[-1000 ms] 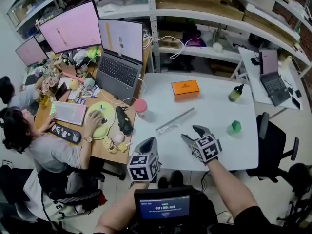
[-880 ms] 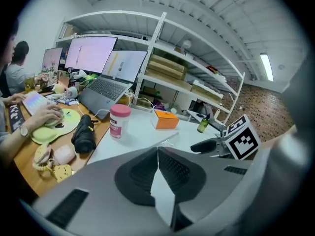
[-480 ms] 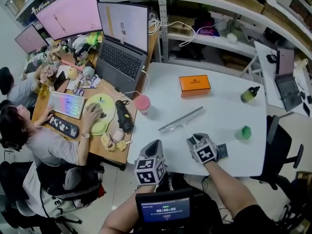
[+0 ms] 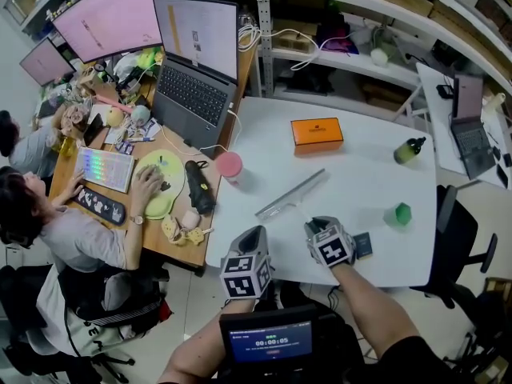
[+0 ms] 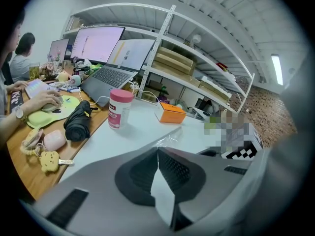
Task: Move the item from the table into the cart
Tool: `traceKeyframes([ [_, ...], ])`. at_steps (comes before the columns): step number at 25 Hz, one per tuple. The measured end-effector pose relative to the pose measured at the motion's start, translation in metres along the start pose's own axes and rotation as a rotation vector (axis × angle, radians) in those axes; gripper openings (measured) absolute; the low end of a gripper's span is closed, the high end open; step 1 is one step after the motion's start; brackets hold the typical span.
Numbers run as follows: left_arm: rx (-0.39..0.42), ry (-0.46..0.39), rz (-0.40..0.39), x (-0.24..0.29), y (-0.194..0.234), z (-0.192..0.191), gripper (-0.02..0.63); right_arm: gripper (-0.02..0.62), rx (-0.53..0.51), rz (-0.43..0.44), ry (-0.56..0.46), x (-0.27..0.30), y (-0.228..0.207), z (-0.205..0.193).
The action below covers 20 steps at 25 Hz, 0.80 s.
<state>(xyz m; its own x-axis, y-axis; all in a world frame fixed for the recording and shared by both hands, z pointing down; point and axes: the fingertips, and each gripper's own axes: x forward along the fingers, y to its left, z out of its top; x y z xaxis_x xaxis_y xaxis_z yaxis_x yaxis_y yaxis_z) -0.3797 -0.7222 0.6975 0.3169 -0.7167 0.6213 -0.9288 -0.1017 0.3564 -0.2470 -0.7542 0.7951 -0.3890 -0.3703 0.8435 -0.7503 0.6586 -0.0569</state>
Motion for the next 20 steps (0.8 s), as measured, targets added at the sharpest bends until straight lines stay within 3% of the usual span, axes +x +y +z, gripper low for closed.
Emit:
traceKeyframes([
  [13,0.058,-0.059,-0.053,-0.028,-0.068,0.024,0.017,0.077,0.066,-0.037,-0.193,-0.103,-0.018,0.021],
  [17,0.121,-0.090,-0.147,-0.032,-0.118,0.036,0.016,0.077,0.103,-0.126,-0.303,-0.162,-0.046,0.023],
  [20,0.214,-0.101,-0.239,-0.041,-0.163,0.042,0.015,0.077,0.168,-0.227,-0.376,-0.227,-0.059,0.017],
])
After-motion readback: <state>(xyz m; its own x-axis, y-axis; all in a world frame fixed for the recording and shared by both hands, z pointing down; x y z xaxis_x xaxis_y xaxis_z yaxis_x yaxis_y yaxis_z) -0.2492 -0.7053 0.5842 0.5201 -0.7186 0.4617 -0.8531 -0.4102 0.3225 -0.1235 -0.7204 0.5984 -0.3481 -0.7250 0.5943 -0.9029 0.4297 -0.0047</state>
